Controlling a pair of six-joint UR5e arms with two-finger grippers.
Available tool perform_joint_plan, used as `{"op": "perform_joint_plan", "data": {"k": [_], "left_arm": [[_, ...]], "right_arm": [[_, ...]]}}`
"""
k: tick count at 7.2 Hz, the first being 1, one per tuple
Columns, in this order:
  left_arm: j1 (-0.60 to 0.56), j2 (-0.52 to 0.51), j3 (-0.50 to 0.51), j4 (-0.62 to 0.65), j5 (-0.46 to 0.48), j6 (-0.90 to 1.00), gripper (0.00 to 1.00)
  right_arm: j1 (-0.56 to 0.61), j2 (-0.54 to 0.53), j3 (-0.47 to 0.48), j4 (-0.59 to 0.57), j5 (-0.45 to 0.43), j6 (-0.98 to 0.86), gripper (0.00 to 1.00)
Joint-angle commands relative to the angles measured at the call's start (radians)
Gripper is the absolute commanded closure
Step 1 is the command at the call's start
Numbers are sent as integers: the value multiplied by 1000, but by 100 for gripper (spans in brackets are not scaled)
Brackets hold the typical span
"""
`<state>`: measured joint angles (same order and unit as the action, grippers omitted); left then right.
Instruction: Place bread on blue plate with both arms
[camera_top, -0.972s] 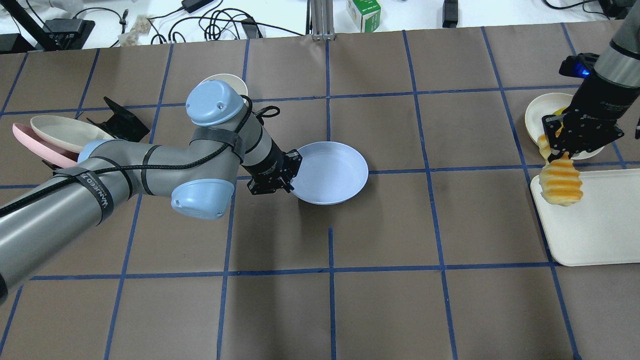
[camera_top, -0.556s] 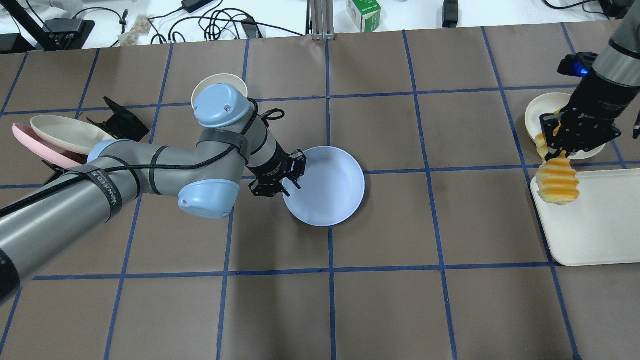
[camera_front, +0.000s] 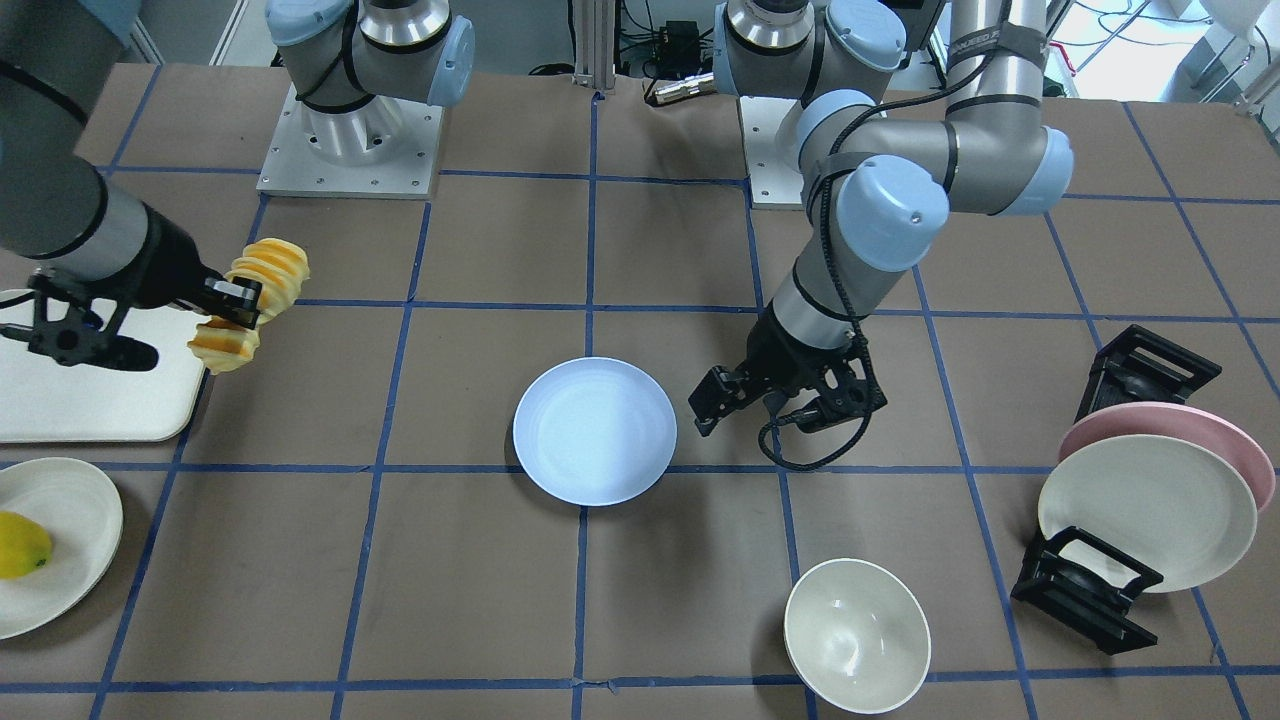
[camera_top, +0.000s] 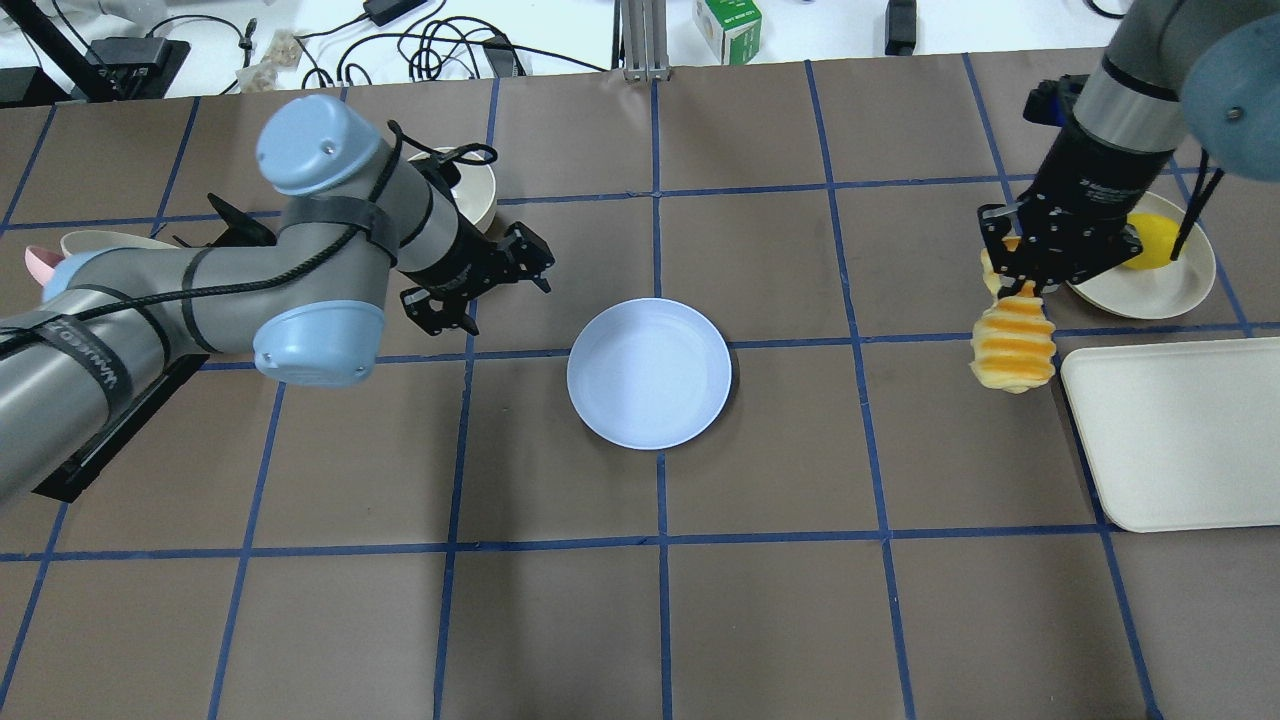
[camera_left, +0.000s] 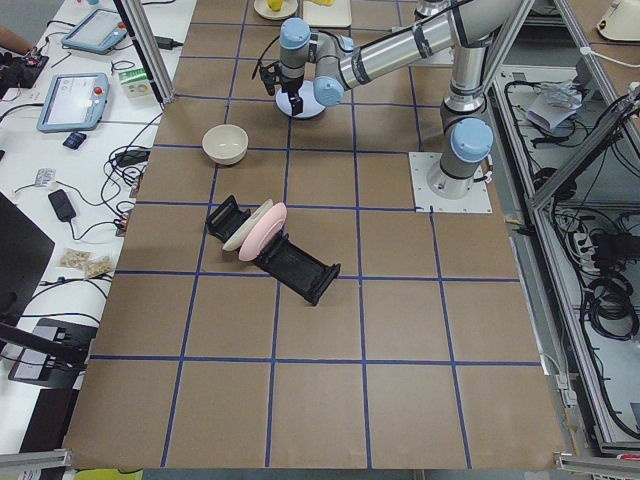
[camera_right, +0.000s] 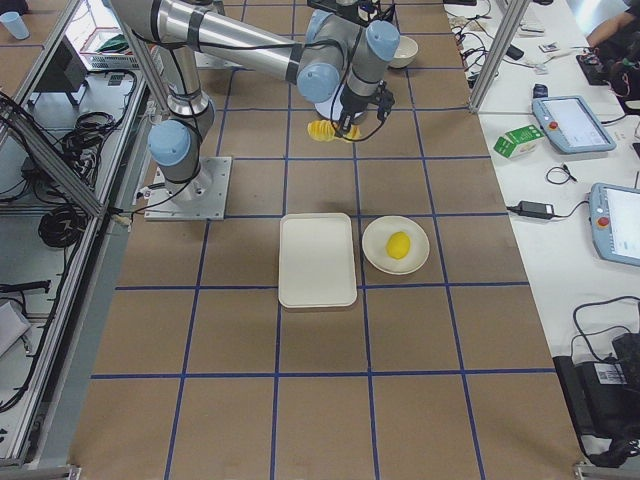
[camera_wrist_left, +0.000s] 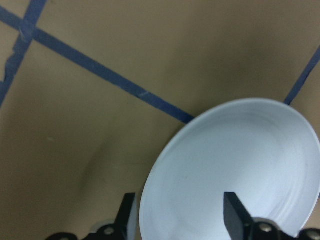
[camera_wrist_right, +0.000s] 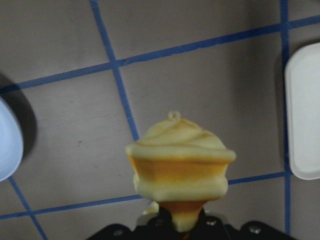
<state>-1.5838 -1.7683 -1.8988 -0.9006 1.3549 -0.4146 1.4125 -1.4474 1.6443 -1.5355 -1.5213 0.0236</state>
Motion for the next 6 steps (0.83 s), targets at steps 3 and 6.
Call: {"op": "perform_joint_plan", "data": {"k": [3,6], "left_arm": [[55,142,283,-548,116,262,0],[9,226,368,-694,130,388,0]], "right_arm": [[313,90,-23,-220,82,122,100],[465,246,-12,-395,104,200,100]]}}
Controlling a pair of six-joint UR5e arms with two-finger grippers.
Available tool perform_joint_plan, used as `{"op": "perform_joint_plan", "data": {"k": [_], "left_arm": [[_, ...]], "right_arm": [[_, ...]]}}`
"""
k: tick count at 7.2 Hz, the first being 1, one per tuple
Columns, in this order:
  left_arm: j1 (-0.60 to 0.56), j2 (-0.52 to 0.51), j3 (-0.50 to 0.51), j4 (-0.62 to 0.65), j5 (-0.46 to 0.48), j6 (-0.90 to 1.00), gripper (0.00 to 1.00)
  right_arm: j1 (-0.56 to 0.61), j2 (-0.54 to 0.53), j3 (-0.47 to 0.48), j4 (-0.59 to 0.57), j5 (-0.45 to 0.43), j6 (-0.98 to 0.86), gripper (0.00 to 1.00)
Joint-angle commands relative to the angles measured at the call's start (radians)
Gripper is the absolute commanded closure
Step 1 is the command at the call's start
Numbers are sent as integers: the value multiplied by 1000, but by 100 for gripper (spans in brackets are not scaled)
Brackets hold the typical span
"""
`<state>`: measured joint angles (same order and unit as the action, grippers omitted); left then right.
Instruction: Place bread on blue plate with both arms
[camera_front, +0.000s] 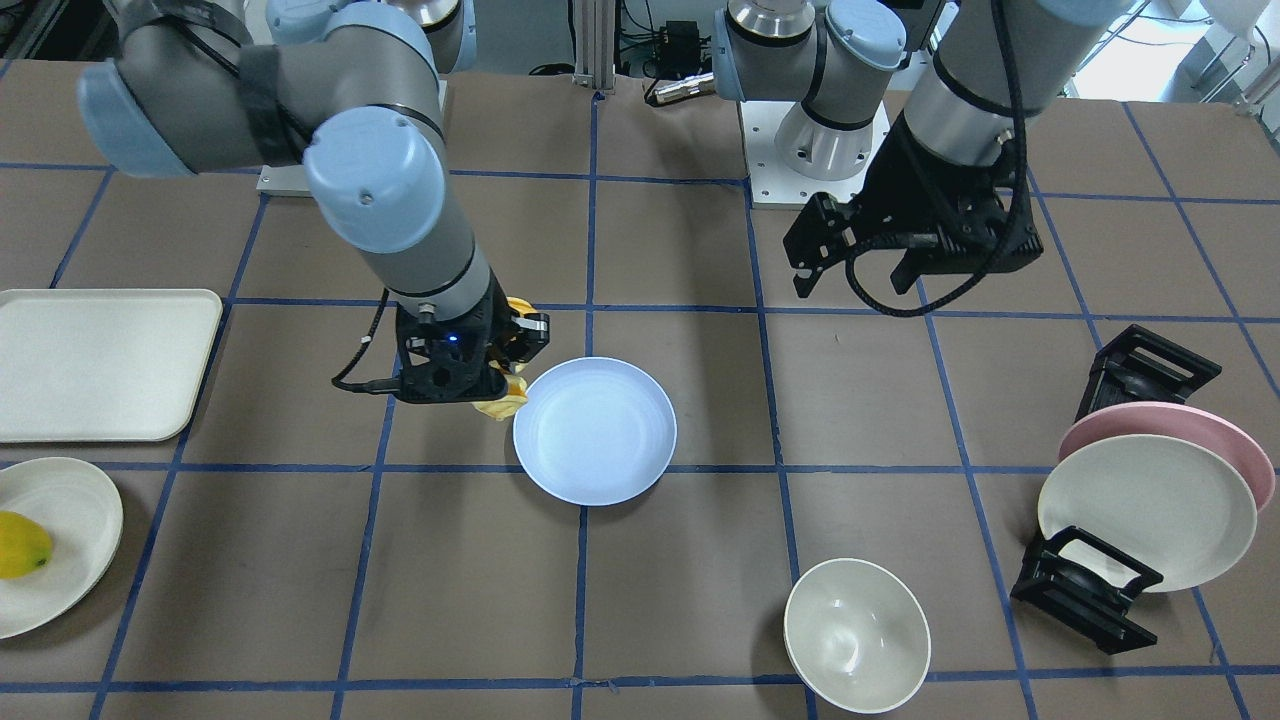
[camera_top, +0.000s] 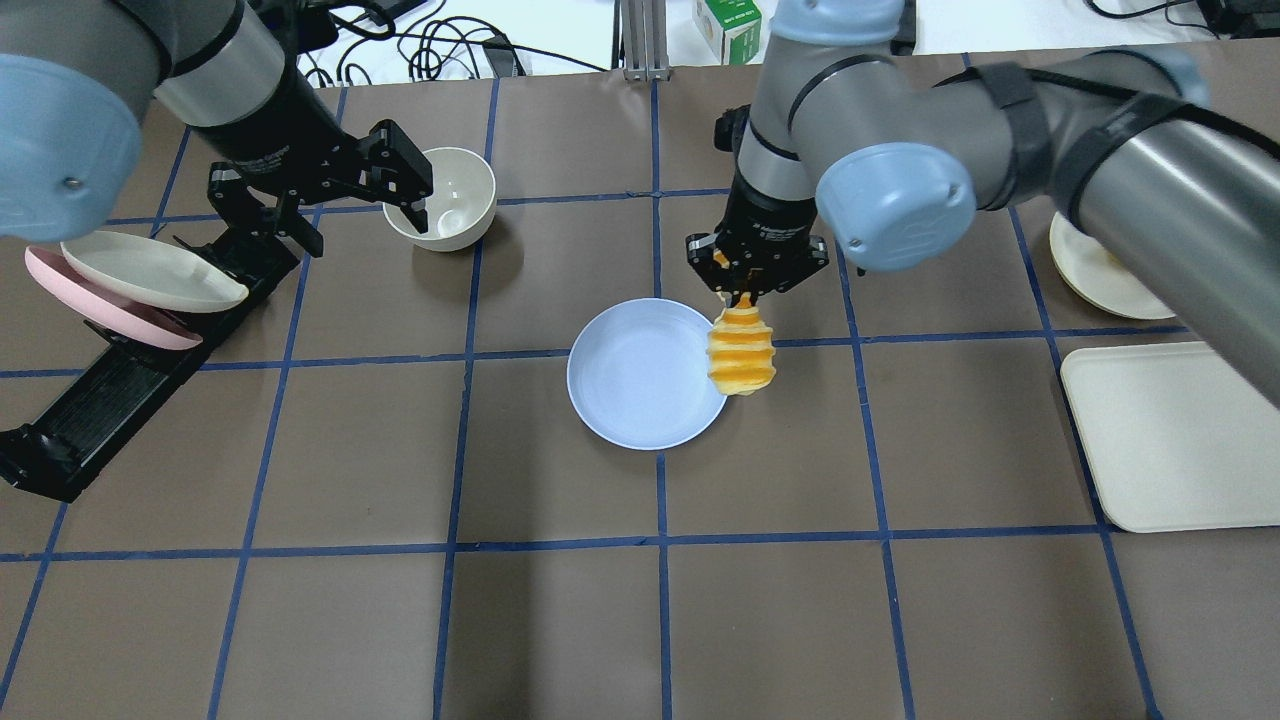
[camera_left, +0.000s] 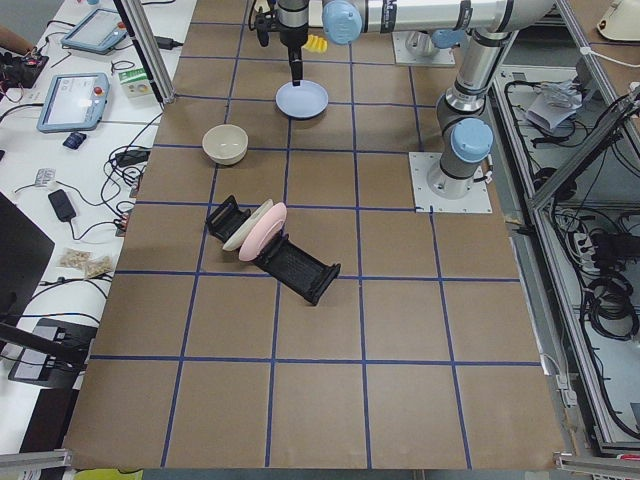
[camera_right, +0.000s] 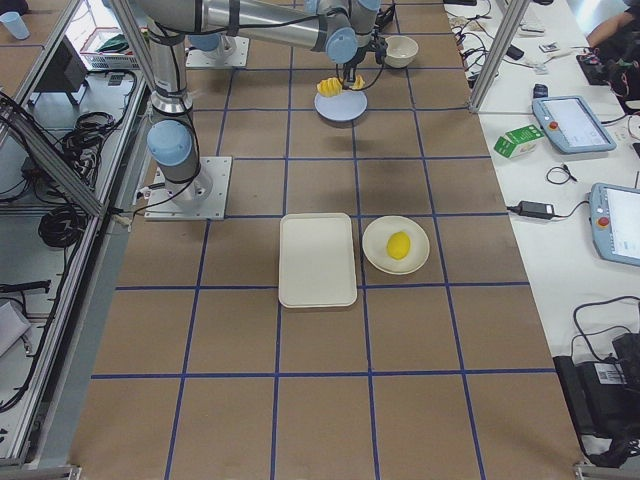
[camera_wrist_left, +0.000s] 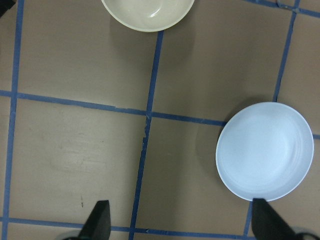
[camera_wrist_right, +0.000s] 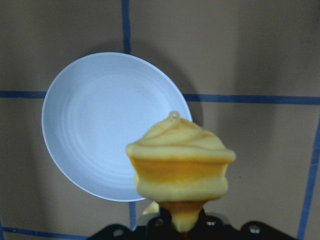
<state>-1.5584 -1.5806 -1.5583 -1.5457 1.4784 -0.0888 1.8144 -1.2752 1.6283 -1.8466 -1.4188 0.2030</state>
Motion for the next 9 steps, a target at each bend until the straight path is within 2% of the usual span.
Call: {"op": "perform_joint_plan", "data": {"k": [1,2,3,4,5,8,9], "left_arm": [[-17,53,32,-91,73,126,0],[-16,60,35,-135,106,127,0],[-2,69,37,-190,111,126,0],[0,73,35,-189,109,126,0],[-5,76,29,-185,105,124,0],[-3,79,15,-178,103,112,0],[-5,79,14,-180,96,97,0]], "right_arm": [[101,136,5,-209,6,89,100],[111,199,5,-265,3,135,100],[117,226,1,-292,1,163,100],[123,227,-2,-295,0,162,100],[126,229,-2,-295,4,164,90],[141,224,8,-287,-11,165,29],[151,223,12,-284,-11,165,26]]}}
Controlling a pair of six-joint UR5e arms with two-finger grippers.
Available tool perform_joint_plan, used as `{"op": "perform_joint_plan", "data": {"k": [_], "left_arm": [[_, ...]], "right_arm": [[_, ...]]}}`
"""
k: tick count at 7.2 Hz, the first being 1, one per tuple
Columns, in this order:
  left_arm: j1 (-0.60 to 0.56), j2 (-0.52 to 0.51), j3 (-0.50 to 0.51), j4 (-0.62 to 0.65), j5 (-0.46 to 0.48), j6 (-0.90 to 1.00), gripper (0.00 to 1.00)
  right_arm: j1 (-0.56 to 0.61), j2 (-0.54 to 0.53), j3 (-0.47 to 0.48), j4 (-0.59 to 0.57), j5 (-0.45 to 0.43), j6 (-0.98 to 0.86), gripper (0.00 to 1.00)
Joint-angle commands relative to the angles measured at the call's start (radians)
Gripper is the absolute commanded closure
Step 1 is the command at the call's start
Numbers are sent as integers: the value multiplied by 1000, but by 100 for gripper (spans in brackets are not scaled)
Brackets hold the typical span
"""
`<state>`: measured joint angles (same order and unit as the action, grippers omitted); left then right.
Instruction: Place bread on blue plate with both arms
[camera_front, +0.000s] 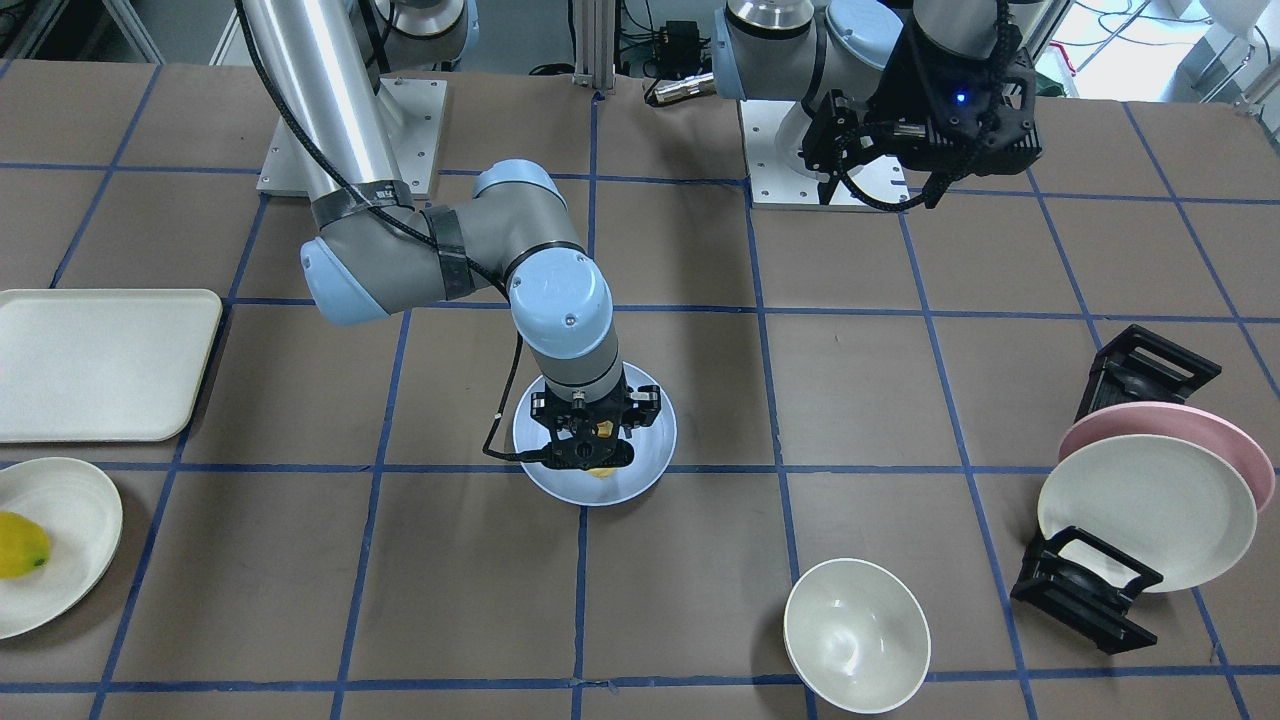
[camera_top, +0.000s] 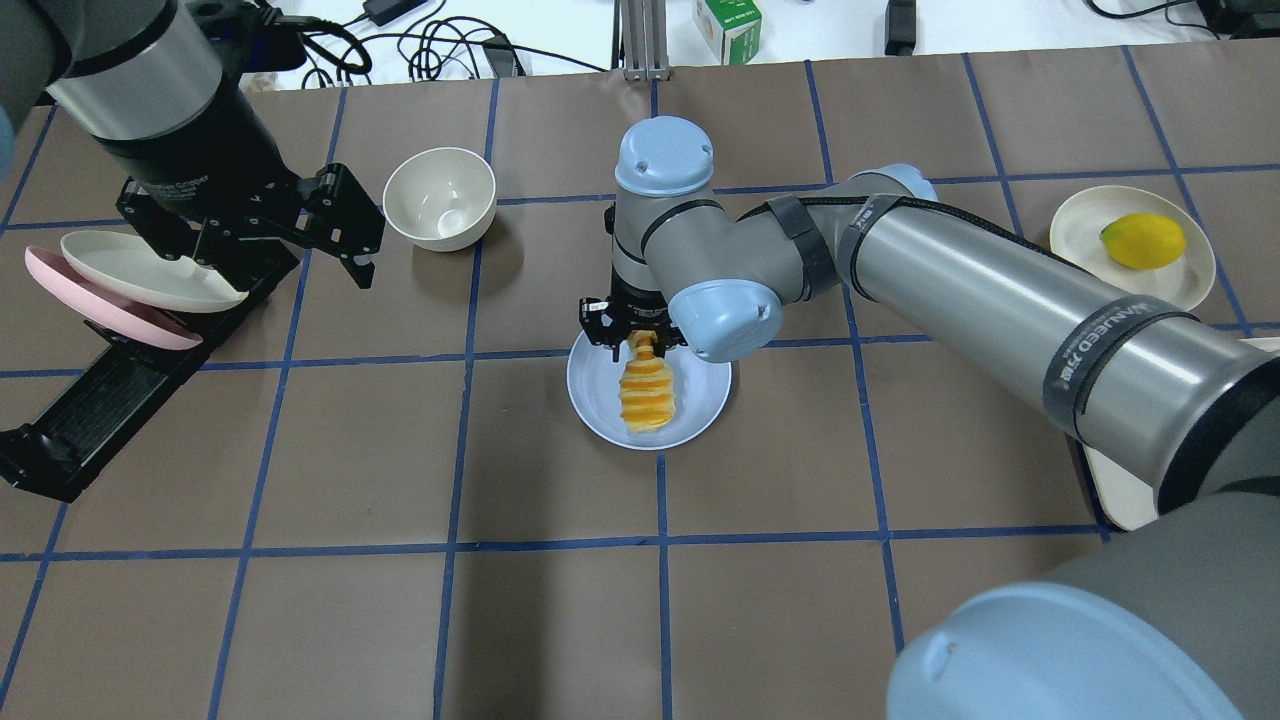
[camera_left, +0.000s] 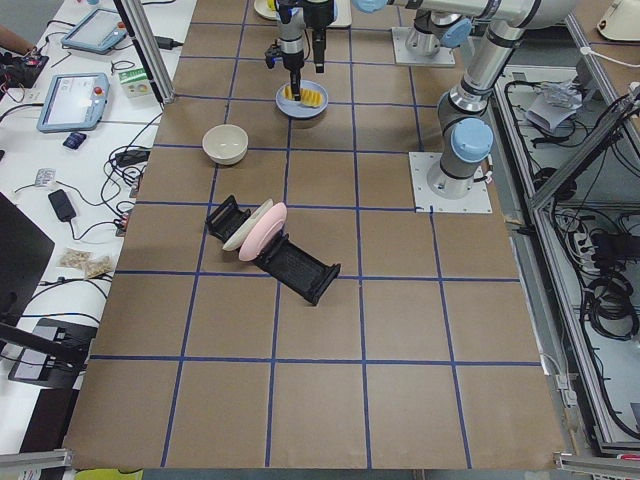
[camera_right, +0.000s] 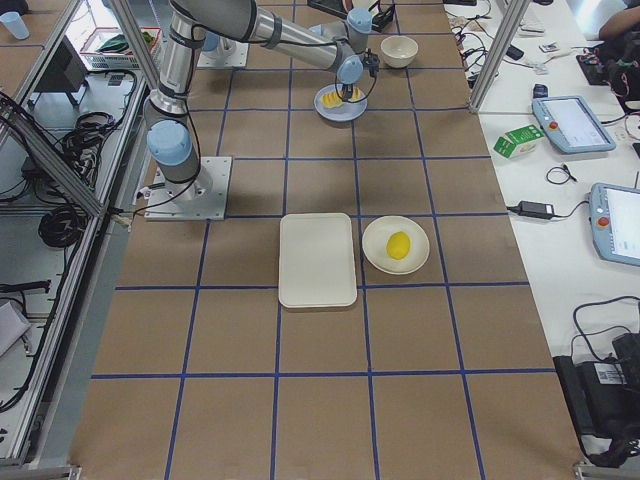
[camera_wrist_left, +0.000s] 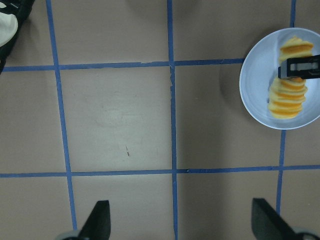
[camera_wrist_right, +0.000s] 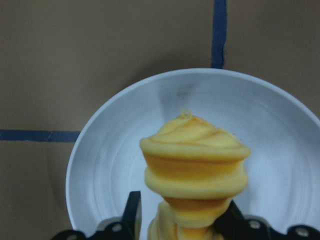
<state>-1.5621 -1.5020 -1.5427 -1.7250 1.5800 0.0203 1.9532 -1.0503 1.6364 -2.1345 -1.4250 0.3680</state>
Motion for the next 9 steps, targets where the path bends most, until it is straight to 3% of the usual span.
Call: {"op": "perform_joint_plan", "data": {"k": [1,2,5,6,9], "left_arm": [[-1,0,0,1,-8,-17,0],[-1,-1,-2,1,-8,-17,0],[-1,0,-2,1,-9,-22,0],[-1,-1,-4,1,-8,-22,0],[-1,-3,-4,8,-9,-22,0]], "right_arm": [[13,-2,5,8,-5,0,9],[13,-4,3,8,-8,0,2],[-17,-63,-3,43,-11,-23,0],[-32,-120,-6,144,-75,-29,0],[-236,-330,-4,313,-81,-43,0]]}}
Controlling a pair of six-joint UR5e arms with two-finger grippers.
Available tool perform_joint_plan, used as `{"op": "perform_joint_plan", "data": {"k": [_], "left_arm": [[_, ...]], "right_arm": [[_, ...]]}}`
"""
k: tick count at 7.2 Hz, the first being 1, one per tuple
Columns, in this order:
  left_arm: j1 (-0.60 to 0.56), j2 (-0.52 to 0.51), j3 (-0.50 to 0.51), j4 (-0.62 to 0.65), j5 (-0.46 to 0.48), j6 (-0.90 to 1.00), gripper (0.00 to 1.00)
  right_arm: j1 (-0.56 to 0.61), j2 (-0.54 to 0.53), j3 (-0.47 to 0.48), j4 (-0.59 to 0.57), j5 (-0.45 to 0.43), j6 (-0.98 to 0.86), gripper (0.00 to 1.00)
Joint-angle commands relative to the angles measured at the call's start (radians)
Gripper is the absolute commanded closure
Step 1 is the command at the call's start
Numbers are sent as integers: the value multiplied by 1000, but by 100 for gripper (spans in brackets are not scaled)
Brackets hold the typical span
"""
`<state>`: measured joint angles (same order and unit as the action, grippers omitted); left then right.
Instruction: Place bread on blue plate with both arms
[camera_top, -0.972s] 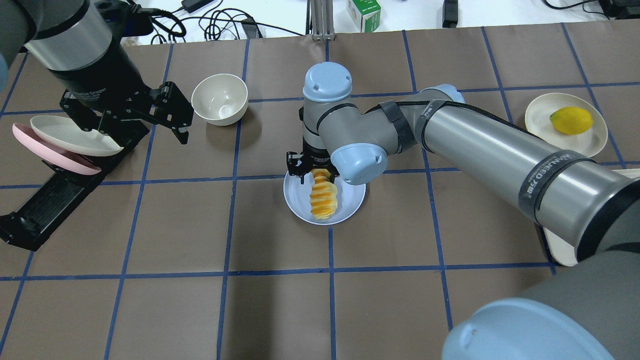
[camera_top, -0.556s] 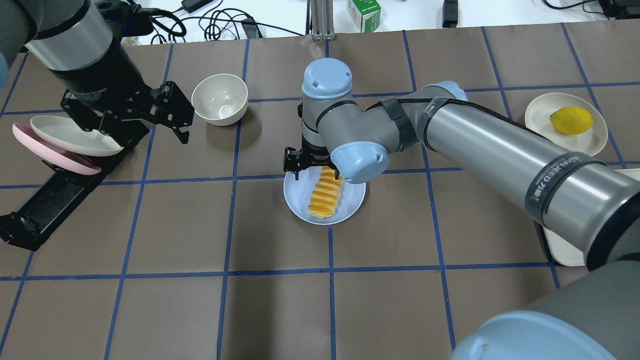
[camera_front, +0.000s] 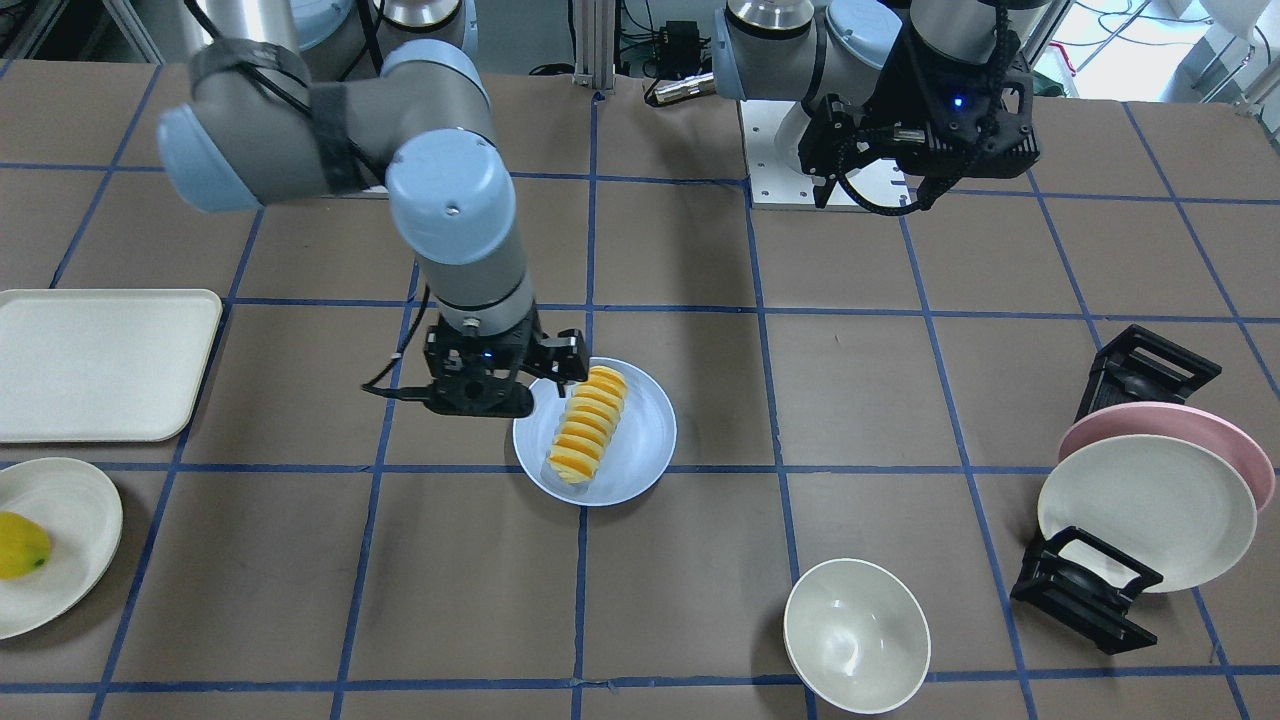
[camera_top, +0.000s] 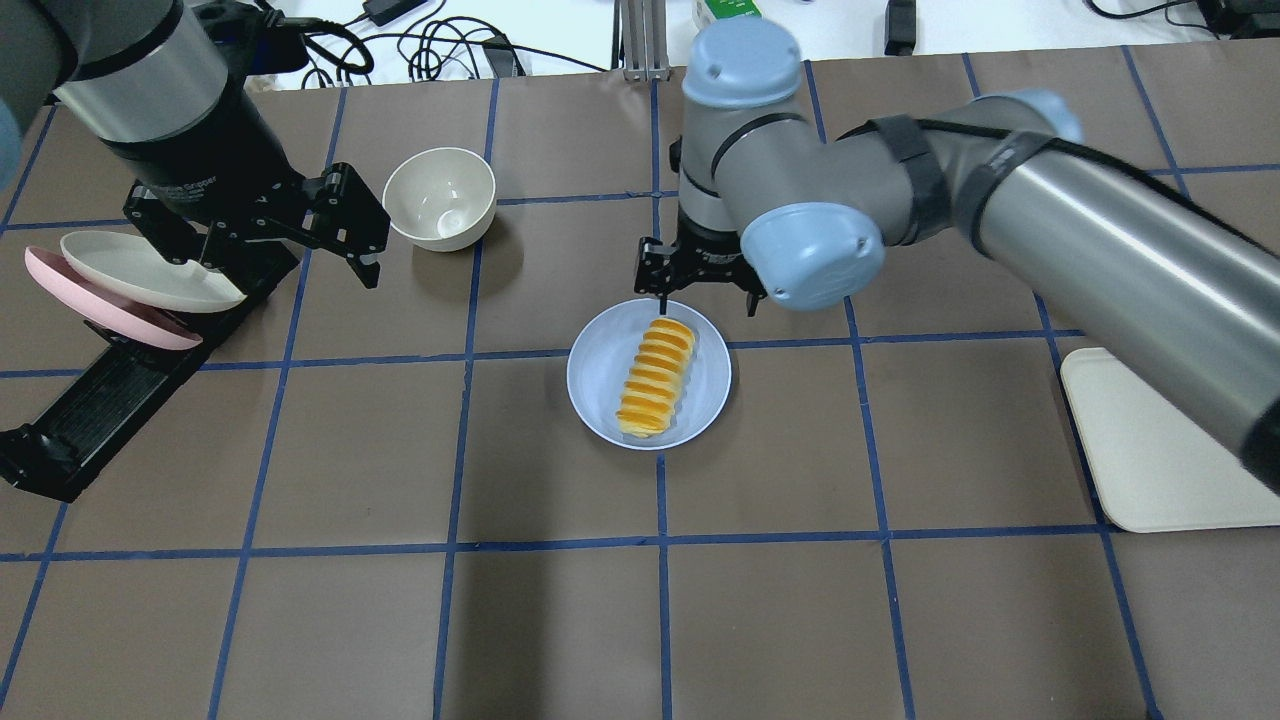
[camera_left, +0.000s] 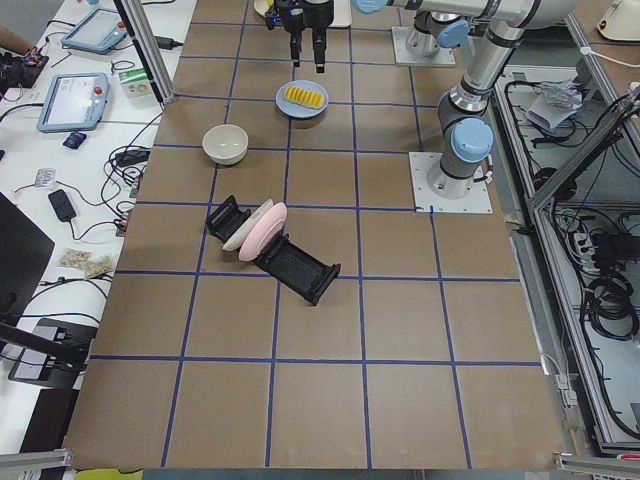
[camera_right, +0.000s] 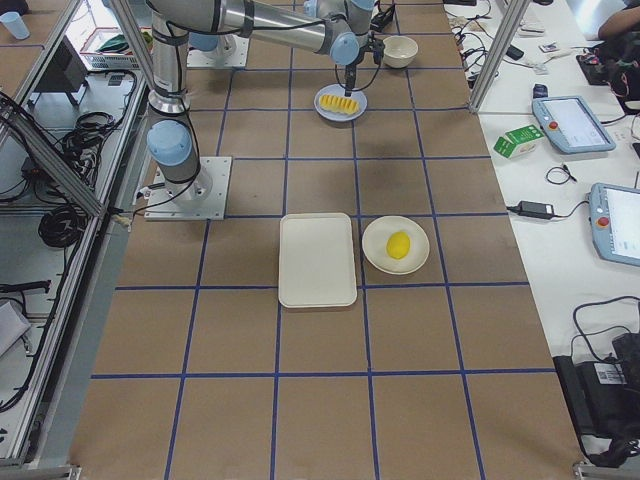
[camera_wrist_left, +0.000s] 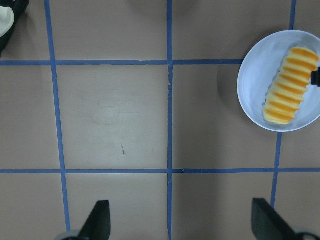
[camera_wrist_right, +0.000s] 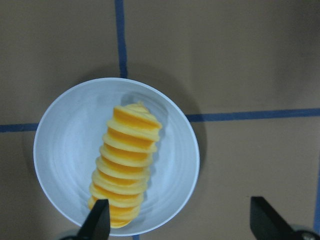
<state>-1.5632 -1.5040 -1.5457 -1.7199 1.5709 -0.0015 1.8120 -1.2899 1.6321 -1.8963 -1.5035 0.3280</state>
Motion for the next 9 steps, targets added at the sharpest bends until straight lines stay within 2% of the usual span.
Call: {"op": "perform_joint_plan", "data": {"k": [1,3,5,7,9], "left_arm": [[0,-4,-1,8,0,0,0],[-1,-4,-1,22,0,0,0],[-1,-5,-1,23,0,0,0],[-3,-5,-2,23,0,0,0],[-5,-4,-2,23,0,0,0]], "right_arm": [[-158,-150,0,89,-15,-7,0],[-246,-216,3,144,-55,-33,0],[-250,-284,9,177,-67,-142,0],[-252,-298,9,259,-69,-142,0],[-246,-299,8,263,-61,-150,0]]}}
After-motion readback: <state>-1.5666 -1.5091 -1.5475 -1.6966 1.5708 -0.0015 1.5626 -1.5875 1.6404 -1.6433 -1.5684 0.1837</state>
